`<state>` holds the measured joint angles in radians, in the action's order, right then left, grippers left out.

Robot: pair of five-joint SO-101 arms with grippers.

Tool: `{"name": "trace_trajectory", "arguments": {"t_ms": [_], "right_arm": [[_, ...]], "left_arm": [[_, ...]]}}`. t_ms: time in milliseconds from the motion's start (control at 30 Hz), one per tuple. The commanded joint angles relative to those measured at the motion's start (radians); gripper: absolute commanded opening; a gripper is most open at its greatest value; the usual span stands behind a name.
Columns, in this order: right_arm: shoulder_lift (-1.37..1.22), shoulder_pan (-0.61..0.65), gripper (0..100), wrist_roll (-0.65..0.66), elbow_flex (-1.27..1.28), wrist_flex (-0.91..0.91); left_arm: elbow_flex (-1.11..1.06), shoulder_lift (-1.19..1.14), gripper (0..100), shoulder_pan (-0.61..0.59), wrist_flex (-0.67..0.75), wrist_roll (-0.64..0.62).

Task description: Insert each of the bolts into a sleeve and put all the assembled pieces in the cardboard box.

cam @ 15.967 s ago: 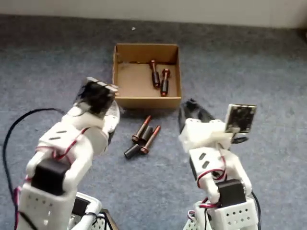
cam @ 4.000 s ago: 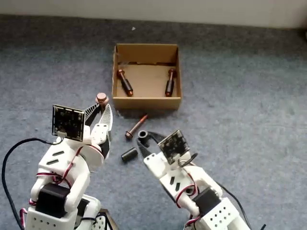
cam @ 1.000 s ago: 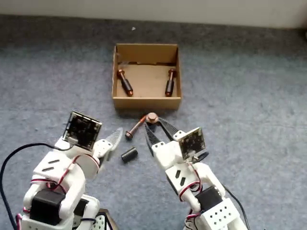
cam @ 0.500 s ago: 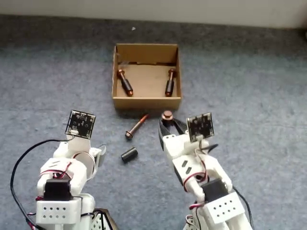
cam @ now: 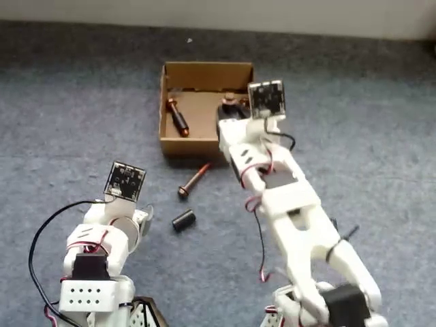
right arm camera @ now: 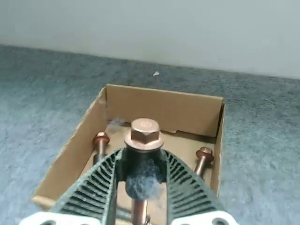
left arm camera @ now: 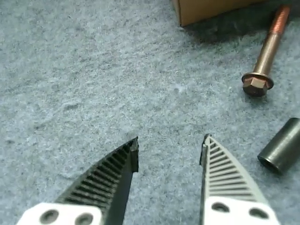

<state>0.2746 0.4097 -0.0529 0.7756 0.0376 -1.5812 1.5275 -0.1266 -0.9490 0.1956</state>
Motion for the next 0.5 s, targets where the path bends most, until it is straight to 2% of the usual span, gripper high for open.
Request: {"name": "trace_trajectory", "arguments": {"t_ms": [0,233,400,467], "right_arm": [[-0.174,-0.053,0.5,-0.003,-0.168,0.114],[-0.432,-0.084,1.2,-0.005,-0.291,0.125],[-0.424,-0.079,14.9,-0.009,-0.306,-0.031],[-0.394,-0.079,17.3,-0.009,-0.328,-0.099]], "left_arm": [[0.004,0.008,23,-0.012,0.018,0.009],[0.004,0.008,23,-0.012,0.018,0.009],[0.004,0.008,23,-0.012,0.02,0.009],[0.004,0.008,23,-0.012,0.02,0.009]]}}
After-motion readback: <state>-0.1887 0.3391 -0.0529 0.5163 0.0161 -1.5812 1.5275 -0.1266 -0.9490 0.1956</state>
